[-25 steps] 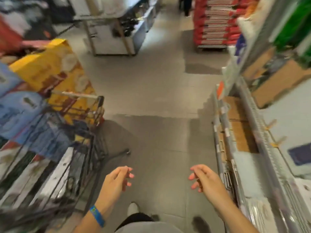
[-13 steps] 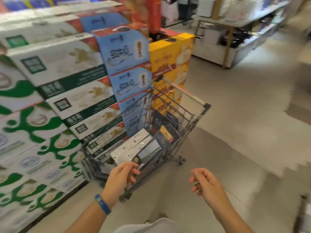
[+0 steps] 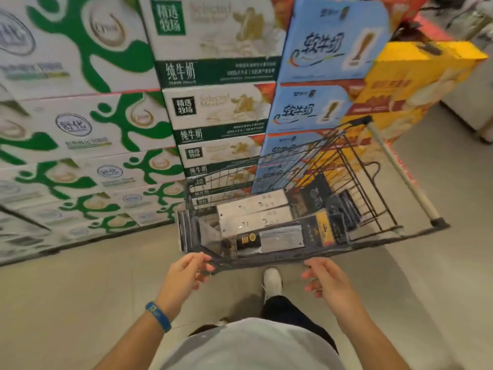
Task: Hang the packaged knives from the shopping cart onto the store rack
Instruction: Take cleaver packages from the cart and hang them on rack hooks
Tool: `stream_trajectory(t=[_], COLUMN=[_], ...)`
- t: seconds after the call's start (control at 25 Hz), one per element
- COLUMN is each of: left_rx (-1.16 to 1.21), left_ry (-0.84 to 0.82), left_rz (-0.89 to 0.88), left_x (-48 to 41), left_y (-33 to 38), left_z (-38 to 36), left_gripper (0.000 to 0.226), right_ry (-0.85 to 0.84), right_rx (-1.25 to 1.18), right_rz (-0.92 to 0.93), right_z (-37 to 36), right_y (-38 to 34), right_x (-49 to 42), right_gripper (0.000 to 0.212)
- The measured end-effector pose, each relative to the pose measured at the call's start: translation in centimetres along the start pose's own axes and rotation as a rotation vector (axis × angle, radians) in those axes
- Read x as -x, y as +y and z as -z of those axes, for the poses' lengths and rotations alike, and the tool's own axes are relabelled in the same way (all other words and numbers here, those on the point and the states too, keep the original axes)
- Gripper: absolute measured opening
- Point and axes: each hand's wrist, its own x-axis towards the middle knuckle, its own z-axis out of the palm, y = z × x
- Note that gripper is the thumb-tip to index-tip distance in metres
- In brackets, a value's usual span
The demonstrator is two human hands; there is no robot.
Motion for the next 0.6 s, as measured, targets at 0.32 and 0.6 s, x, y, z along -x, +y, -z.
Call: stream_trajectory(t=[0.32,0.6], left_rx=[0.055,0.021], left_ry=[0.139,0.27], left_rz=[0.102,0.297], left_x=[-5.4,-8.4], left_y=[4.4,5.6], left_z=[-7.5,-9.8], left_gripper=[0.025,0.022], right_ry=[-0.178,-0.303], right_rx=[0.091,0.223], right_rz=[-0.027,-0.139], right_z=[4.6,5.0], right_y=[-4.5,-5.3], right_x=[-13.5,-24.0], right_gripper=[0.018,0.014])
